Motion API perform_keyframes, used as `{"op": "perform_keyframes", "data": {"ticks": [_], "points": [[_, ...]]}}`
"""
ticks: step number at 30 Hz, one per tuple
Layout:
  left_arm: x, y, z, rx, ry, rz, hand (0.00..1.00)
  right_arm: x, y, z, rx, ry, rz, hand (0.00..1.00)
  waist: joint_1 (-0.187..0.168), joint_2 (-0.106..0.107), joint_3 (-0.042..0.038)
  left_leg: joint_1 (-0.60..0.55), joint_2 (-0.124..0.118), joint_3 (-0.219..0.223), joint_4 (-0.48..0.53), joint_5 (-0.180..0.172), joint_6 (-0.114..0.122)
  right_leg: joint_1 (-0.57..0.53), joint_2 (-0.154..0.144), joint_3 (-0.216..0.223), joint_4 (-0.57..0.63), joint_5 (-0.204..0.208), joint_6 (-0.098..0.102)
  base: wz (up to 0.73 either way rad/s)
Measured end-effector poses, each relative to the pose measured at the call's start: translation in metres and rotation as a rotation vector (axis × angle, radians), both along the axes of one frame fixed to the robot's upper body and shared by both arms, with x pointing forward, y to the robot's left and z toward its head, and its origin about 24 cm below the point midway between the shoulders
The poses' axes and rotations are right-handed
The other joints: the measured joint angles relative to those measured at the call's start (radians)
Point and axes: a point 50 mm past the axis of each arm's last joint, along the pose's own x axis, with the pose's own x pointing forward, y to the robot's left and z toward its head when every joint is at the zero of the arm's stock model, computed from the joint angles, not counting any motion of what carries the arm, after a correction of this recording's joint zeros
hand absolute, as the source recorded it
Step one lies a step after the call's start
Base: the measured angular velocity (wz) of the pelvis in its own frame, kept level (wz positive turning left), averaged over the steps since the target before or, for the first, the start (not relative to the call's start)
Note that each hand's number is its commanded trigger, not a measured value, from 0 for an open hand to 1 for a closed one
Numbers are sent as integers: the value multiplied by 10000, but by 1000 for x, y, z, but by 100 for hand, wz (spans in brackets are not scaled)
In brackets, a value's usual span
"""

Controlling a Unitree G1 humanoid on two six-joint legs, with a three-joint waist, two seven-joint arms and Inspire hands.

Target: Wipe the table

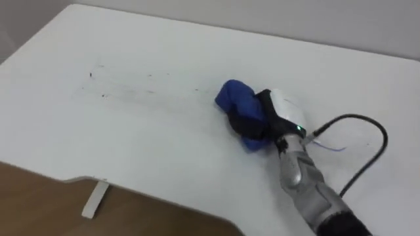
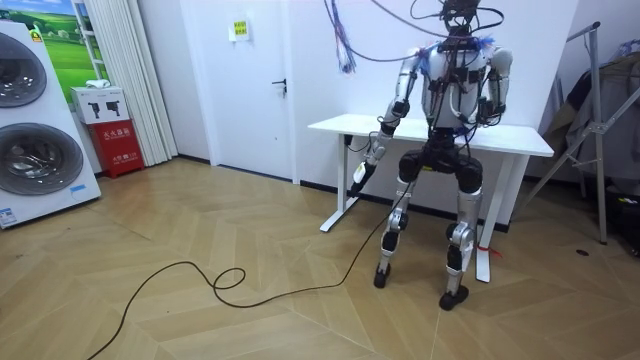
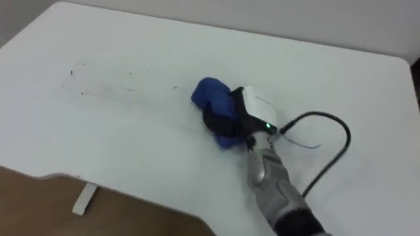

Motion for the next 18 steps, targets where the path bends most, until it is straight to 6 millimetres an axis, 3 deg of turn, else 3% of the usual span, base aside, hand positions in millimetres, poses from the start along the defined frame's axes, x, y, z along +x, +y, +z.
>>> {"op": "perform_keyframes", "data": {"ticks": [3, 5, 7, 9, 10, 13, 15, 18], "points": [[3, 4, 3, 222, -370, 17, 0, -28, -41, -12, -582, 160, -1177, 100, -474, -13, -21, 241, -33, -26, -84, -35, 47, 518, 10, -118, -274, 42, 73, 10], [7, 5, 4, 302, -606, -15, 0, -38, -60, -14, -731, 235, -1782, 100, -557, 18, -40, 342, -34, 20, -135, -38, 48, 538, 21, -42, -270, 43, 73, -11], [11, 5, 3, 284, -724, -47, 0, -39, -67, -13, -621, 288, -2058, 100, -537, 50, -41, 359, -27, 22, -176, -37, 48, 515, 36, -17, -250, 60, 55, -8], [15, 3, 3, 250, -741, -129, 0, -28, -64, -10, -535, 422, -2255, 100, -200, 92, -43, 381, -13, 31, -207, -39, 45, 408, 80, 121, -199, 124, 3, -20], [17, 2, 2, 256, -761, -105, 0, -22, -59, -7, -460, 441, -2193, 100, -11, 100, -41, 375, -14, 35, -246, -40, 46, 287, 104, 238, -149, 153, -32, -43], [23, -3, -1, 145, -603, -350, 0, 21, -17, 14, -403, 360, -775, 100, 575, 57, -57, 140, -8, 2, -264, -28, 53, -208, 214, 511, -70, 318, -167, -35], [30, -5, -3, 37, -536, -382, 0, 48, 28, 40, -252, -319, 811, 100, 862, 14, -48, -79, -12, -105, -259, 28, 57, -385, 230, 520, -74, 335, -178, 5], [33, -5, -3, 14, -585, -423, 0, 64, 53, 60, -217, -1023, 1970, 100, 1349, -71, -11, -127, -33, -327, -212, 39, 72, -336, 207, 287, -94, 346, -157, 23]]}}
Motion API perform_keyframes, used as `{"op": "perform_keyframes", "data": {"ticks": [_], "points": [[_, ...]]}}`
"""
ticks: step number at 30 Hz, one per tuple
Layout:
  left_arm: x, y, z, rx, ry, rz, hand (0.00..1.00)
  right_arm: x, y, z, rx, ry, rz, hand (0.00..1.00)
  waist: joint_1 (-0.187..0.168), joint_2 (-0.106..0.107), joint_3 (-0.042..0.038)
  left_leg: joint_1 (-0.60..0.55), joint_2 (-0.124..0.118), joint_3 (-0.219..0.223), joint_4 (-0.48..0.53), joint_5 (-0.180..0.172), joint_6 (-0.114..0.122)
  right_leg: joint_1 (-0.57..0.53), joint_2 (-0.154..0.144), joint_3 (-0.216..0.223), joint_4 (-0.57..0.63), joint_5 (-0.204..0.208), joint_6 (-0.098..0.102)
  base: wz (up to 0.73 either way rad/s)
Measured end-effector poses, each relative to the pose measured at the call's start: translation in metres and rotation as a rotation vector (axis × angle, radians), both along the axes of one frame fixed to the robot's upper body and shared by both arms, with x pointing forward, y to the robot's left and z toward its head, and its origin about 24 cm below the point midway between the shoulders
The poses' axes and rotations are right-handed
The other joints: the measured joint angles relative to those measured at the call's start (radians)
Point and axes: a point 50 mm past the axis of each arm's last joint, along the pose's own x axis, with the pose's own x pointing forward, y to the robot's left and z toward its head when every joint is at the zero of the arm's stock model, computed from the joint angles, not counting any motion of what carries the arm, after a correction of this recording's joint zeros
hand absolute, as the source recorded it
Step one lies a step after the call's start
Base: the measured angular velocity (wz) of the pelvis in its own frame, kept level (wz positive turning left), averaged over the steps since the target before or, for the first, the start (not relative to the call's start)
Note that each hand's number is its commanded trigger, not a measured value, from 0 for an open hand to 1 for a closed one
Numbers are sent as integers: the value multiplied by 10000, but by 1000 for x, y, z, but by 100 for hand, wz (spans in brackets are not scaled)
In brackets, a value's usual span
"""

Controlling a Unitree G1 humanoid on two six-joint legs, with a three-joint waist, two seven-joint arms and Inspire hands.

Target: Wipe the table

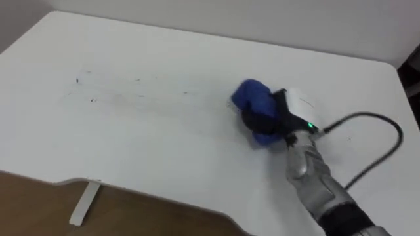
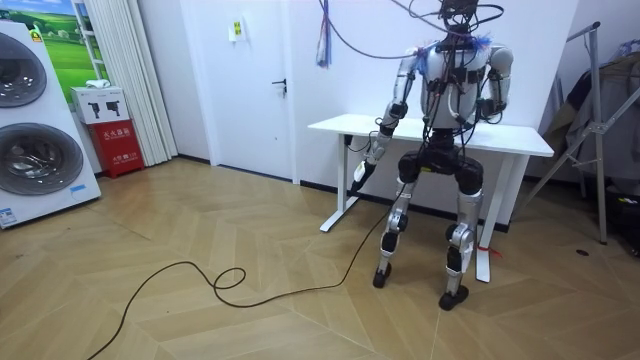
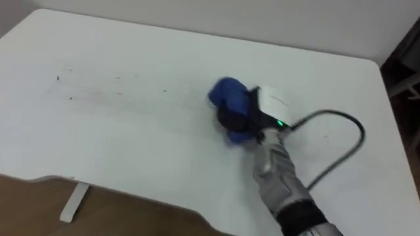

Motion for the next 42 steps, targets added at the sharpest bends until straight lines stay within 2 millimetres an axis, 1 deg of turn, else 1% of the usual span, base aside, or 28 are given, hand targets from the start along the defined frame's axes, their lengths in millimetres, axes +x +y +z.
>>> {"op": "perform_keyframes", "data": {"ticks": [2, 4, 5, 6, 7, 8, 9, 10, 12, 15, 17, 19, 20, 21, 22, 24, 26, 27, 29, 30, 31, 32, 33, 34, 35, 36, 38, 42], "points": [[-7, 0, 1, -4, 133, 44, 0, 0, 1, 0, 4, -47, 75, 100, 14, -33, 16, 15, 2, -126, 21, 3, 7, 124, -31, -418, -13, 2, 1, 27], [-18, 0, 1, -11, 418, 119, 0, -9, -8, -17, -330, 373, -207, 100, -166, -46, 30, 125, 1, -324, 11, 5, 10, 407, -51, -844, -118, 2, 2, 34], [-22, 1, 1, 3, 500, 156, 0, -25, -19, -36, -426, 961, -539, 100, -333, -38, 37, 235, -12, -477, -18, 4, 10, 613, -54, -1044, -254, -5, 13, 37], [-30, 1, 1, 9, 655, 260, 0, -45, -31, -55, -481, 1284, -976, 100, -500, -38, 46, 328, -28, -483, -25, 3, 11, 790, -54, -1102, -340, -27, 55, 27], [-33, 1, 1, 15, 724, 309, 0, -53, -35, -58, -402, 1157, -1072, 100, -601, -32, 49, 364, -40, -484, -24, 3, 12, 846, -62, -1101, -357, -50, 91, 8], [-39, 2, 2, 18, 835, 363, 0, -66, -45, -65, -394, 1106, -1227, 100, -923, 5, 34, 397, -48, -488, -20, 2, 12, 969, -68, -1108, -362, -75, 128, 3], [-41, 2, 2, 25, 812, 363, 0, -75, -60, -70, -473, 1067, -1639, 100, -1212, 84, 62, 507, -49, -484, -39, 2, 12, 1117, -68, -1155, -396, -84, 143, 6], [-41, 3, 2, 61, 757, 330, 0, -80, -69, -72, -524, 1093, -1903, 100, -1268, 125, 58, 548, -54, -470, -66, 2, 12, 1195, -68, -1158, -436, -89, 150, 0], [-39, 3, 3, 214, 530, 61, 0, -95, -97, -77, -677, 1104, -3002, 100, -1444, 208, 4, 697, -78, -389, -168, -5, 15, 1320, -68, -1135, -529, -125, 193, -7], [-36, 3, 3, 217, 411, -48, 0, -105, -113, -79, -694, 1136, -3755, 100, -1499, 221, -1, 685, -79, -388, -168, -30, 26, 1249, -68, -1051, -499, -124, 187, -2], [-33, 1, 2, 139, 461, -205, 0, -99, -110, -77, -339, 1253, -3938, 100, -1430, 217, -3, 640, -80, -366, -150, -41, 29, 1112, -56, -935, -475, -125, 193, -15], [-27, -1, 1, 75, 453, -235, 0, -83, -96, -72, -145, 1393, -3692, 100, -1270, 180, -11, 424, -78, -301, -95, -22, 30, 861, -42, -784, -381, -22, 81, -30], [-21, -1, 1, 90, 384, -282, 0, -66, -83, -64, -83, 1392, -3251, 100, -1033, 99, -52, 278, -78, -266, -53, 0, 57, 551, 8, -566, -298, 89, -47, -48], [-16, -2, 0, 94, 310, -304, 0, -48, -64, -54, -44, 1358, -2585, 100, -824, 101, -42, 162, -75, -268, -46, 18, 63, 348, 73, -414, -295, 172, -105, -44], [-12, -2, 0, 93, 229, -322, 0, -40, -54, -49, 14, 1303, -2205, 100, -735, 100, -31, 132, -73, -270, -53, 41, 57, 294, 99, -354, -299, 195, -124, -24], [-2, -2, 0, 61, -12, -365, 0, -21, -21, -31, 262, 1043, -908, 100, -387, 88, -29, 80, -65, -272, -91, 71, 50, 214, 115, -341, -306, 218, -150, -2], [-6, -1, 0, 84, 19, -314, 0, -14, -10, -22, 313, 734, -416, 100, -90, 63, -24, 88, -74, -314, -111, 68, 54, 228, 108, -371, -314, 225, -136, 9], [-14, 0, 0, 87, 222, -269, 0, -10, -8, -18, 333, 555, -318, 100, -18, 19, -21, 83, -90, -410, -117, 72, 60, 251, 83, -486, -321, 223, -129, 19], [-31, -2, -1, -81, 678, -149, 0, -9, -13, -18, 299, 561, -416, 100, -83, -4, -5, 96, -144, -662, -126, 83, 85, 387, 14, -884, -330, 190, -78, 34], [-40, -2, -1, -244, 953, -97, 0, -13, -20, -24, 133, 771, -558, 100, -95, 10, 12, 145, -155, -778, -125, 81, 96, 510, 5, -1071, -350, 185, -70, 35], [-43, -2, -1, -306, 1047, -79, 0, -16, -24, -28, 44, 922, -637, 90, -113, 12, 21, 165, -156, -828, -127, 81, 97, 572, -2, -1159, -353, 175, -55, 27], [-52, -2, -1, -401, 1256, -27, 0, -23, -33, -36, -142, 1241, -803, 55, -119, 3, 27, 196, -158, -897, -136, 81, 97, 646, -12, -1233, -353, 143, -7, 18], [-54, -3, -1, -470, 1286, 1, 0, -31, -40, -44, -219, 1547, -947, 34, -131, 10, 42, 230, -157, -899, -148, 81, 97, 685, -17, -1241, -361, 107, 42, 10], [-57, -4, -1, -544, 1368, 29, 0, -33, -42, -45, -169, 1491, -994, 21, -154, 19, 47, 233, -157, -893, -152, 81, 97, 701, -18, -1244, -362, 93, 54, 0], [-63, -5, -2, -706, 1550, 69, 0, -35, -44, -44, -104, 1399, -964, 11, -273, 83, 81, 235, -156, -883, -156, 80, 97, 729, -18, -1234, -362, 54, 54, 0], [-63, -5, -2, -782, 1514, 68, 0, -36, -46, -44, -98, 1378, -956, 0, -450, 92, 83, 224, -157, -885, -167, 78, 95, 710, -21, -1231, -361, 0, 24, 0], [-60, -4, -2, -792, 1403, 22, 0, -39, -47, -45, -70, 1335, -933, 0, -633, 127, 98, 214, -155, -876, -171, 54, 75, 696, -6, -1168, -359, -70, 5, 0], [-40, -3, -2, -739, 842, -190, 0, -50, -45, -46, -394, 1191, -567, 0, -951, 129, 56, 332, -158, -778, -210, 31, 70, 741, 25, -918, -346, -81, 7, -5]]}}
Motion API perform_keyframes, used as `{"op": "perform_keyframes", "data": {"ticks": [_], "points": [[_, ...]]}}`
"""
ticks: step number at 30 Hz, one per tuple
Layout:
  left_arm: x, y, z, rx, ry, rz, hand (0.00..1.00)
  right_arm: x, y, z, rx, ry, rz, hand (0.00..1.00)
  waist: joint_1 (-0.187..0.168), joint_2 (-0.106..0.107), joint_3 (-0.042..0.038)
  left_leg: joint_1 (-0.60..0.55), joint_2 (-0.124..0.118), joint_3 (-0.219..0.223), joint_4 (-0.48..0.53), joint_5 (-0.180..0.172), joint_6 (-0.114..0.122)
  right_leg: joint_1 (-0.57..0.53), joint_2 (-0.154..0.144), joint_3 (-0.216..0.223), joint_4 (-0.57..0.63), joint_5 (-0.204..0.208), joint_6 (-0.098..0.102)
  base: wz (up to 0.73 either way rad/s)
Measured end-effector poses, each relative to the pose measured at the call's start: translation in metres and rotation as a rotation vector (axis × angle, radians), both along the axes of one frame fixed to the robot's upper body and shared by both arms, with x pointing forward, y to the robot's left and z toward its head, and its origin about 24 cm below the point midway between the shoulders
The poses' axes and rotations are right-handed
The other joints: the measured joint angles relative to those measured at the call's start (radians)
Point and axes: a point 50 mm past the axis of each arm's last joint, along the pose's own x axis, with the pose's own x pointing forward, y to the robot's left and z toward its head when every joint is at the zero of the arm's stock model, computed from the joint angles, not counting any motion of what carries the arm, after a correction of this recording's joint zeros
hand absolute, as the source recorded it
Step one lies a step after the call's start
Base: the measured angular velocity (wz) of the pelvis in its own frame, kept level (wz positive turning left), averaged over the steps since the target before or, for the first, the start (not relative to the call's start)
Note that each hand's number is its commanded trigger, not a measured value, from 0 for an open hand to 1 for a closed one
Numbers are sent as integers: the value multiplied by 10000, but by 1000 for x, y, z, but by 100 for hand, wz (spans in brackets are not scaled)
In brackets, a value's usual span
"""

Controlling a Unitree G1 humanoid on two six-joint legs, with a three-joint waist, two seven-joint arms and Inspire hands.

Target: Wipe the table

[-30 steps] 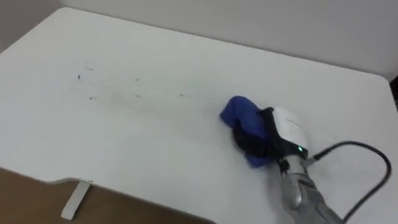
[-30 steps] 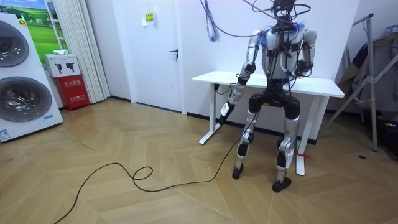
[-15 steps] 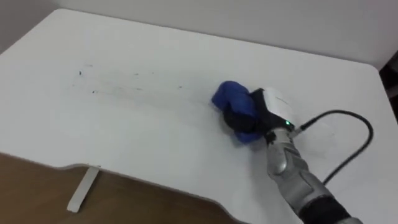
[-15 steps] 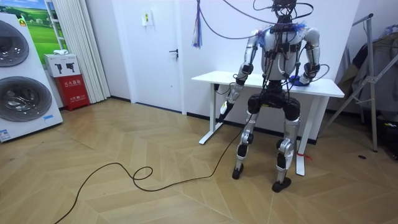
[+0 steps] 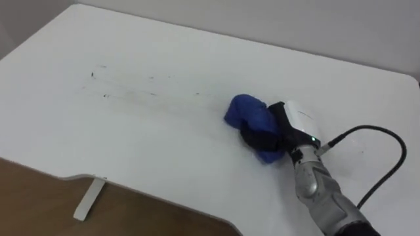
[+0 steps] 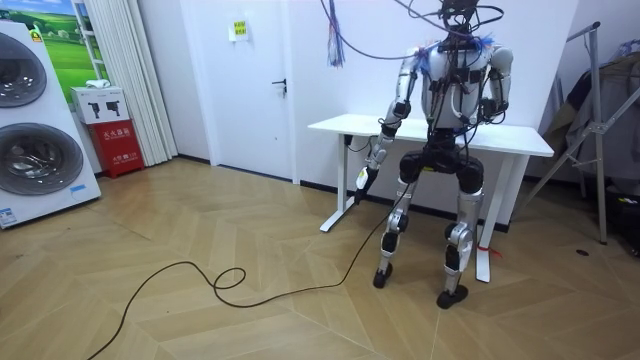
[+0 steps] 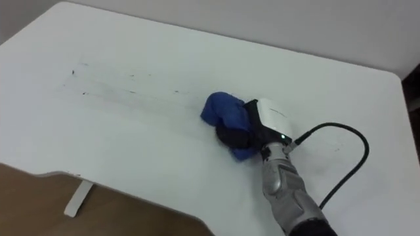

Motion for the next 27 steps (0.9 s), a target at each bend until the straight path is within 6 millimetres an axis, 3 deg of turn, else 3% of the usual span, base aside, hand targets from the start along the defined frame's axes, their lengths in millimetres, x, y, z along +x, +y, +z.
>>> {"op": "perform_keyframes", "data": {"ticks": [8, 20, 25, 27], "points": [[41, 1, 4, 507, -1310, -300, 0, -13, 6, -2, -384, -68, 619, 0, -291, 27, -60, 204, 0, 82, 1, -21, 17, 156, 5, 87, 31, 8, -3, -1], [44, -8, 2, 227, -1791, 13, 0, -25, 10, 5, 88, -165, 921, 0, -602, 125, -125, 382, 0, 360, -150, -30, 32, 82, 25, 394, 46, 32, 9, -7], [45, -9, 2, 147, -1897, 147, 0, -27, -2, 4, 351, 103, 303, 0, -792, 69, -148, 461, 0, 589, -196, -29, 34, -62, 26, 653, 181, 28, 11, -12], [43, -9, 1, 123, -1847, 249, 0, -25, -9, 9, 963, 25, -195, 0, -1092, 64, -117, 476, -5, 605, -199, -29, 35, -60, 25, 680, 185, 28, 11, -3]]}}
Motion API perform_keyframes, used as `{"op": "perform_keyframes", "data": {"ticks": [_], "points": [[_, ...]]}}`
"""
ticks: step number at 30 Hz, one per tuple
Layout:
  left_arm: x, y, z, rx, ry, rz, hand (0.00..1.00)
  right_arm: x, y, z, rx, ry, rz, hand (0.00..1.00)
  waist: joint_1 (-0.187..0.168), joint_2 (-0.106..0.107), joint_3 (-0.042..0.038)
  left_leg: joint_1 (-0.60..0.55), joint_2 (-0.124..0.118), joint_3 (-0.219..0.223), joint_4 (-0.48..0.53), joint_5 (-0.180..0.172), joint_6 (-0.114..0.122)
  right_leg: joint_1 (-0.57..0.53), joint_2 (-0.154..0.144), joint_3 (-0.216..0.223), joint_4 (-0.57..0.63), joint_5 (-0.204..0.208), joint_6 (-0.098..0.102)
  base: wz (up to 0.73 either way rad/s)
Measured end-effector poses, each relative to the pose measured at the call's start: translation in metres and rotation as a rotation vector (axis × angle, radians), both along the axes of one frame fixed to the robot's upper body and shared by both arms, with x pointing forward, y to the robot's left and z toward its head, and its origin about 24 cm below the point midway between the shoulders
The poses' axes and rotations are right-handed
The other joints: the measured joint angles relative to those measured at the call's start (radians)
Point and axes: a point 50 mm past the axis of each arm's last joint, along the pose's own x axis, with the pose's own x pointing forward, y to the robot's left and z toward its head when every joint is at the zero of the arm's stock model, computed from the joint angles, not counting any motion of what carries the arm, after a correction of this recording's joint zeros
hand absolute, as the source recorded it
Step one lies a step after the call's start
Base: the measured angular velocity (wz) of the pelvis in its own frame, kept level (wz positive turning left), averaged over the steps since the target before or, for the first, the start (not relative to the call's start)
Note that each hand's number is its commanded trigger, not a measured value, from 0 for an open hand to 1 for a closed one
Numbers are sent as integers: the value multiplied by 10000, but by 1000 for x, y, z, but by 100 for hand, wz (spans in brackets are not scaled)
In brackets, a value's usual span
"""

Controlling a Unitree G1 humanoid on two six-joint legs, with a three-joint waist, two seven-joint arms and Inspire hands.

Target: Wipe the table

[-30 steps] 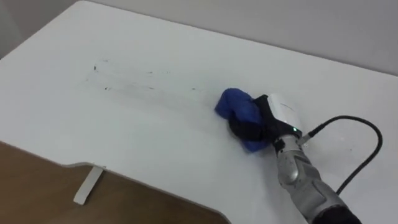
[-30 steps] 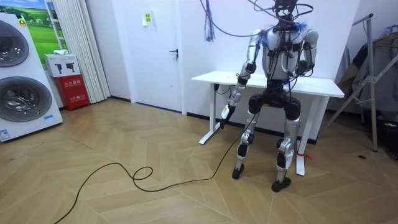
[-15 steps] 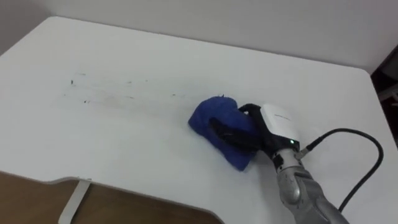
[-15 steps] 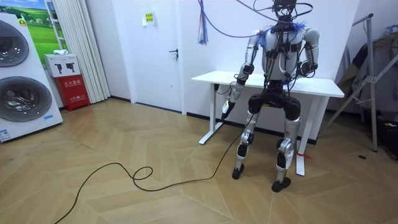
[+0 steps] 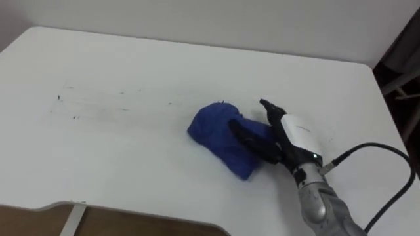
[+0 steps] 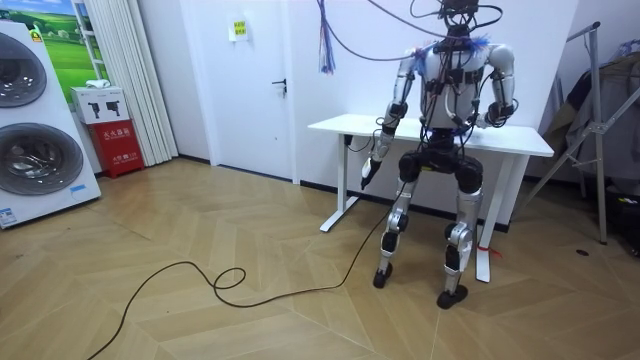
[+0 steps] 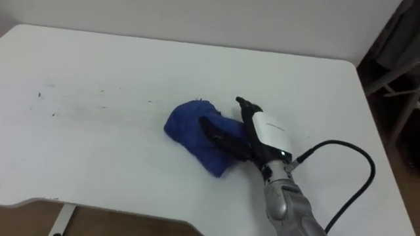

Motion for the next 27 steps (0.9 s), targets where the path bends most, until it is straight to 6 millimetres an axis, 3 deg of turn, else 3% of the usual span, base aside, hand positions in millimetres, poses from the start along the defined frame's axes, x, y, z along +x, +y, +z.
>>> {"op": "perform_keyframes", "data": {"ticks": [3, 6, 13, 17, 18, 22, 23, 27], "points": [[-3, -2, -1, -70, -42, 254, 0, 5, -15, 27, 981, -1081, -833, 0, -251, 24, 33, 102, 1, 135, -64, -1, 1, -13, 10, 125, 1, -2, 3, -11], [-5, 0, -1, -58, -92, 394, 0, 4, -31, 53, 1558, -2430, -1480, 0, -609, -82, 14, 45, -3, 213, -84, -2, 4, -132, 15, 220, 9, -11, 14, -8], [-16, 11, 2, 140, -233, 1081, 0, -17, -96, 66, 1769, -3909, -4551, 0, -1301, -288, -40, 152, -20, 343, -79, -14, 26, -113, 7, 345, 25, -16, 23, -6], [-29, 12, 3, 170, 13, 1275, 0, -37, -141, 60, 2061, -4271, -7084, 0, -1680, -339, 2, 356, -17, 541, -88, -41, 48, 7, 11, 466, 18, -41, 53, -8], [-29, 13, 3, 200, -11, 1345, 0, -44, -153, 57, 2090, -4309, -7815, 0, -1712, -405, 55, 351, -18, 542, -93, -84, 52, -5, 15, 493, 26, -72, 73, -3], [-32, 20, 5, 352, -16, 1578, 0, -64, -175, 46, 2048, -4244, -9343, 0, -1867, -486, 31, 252, -34, 597, -59, -110, 58, -188, -17, 578, 190, -106, 66, -3], [-36, 21, 6, 354, 43, 1617, 0, -70, -178, 38, 2178, -4002, -9724, 0, -1949, -426, 20, 234, -32, 598, -51, -110, 58, -196, -18, 578, 186, -110, 66, 0], [-45, 24, 5, 313, 323, 1857, 0, -107, -191, -9, 2534, -1805, -11489, 0, -2177, -620, -47, 246, -33, 594, -54, -120, 72, -164, -28, 555, 183, -110, 67, 0]]}}
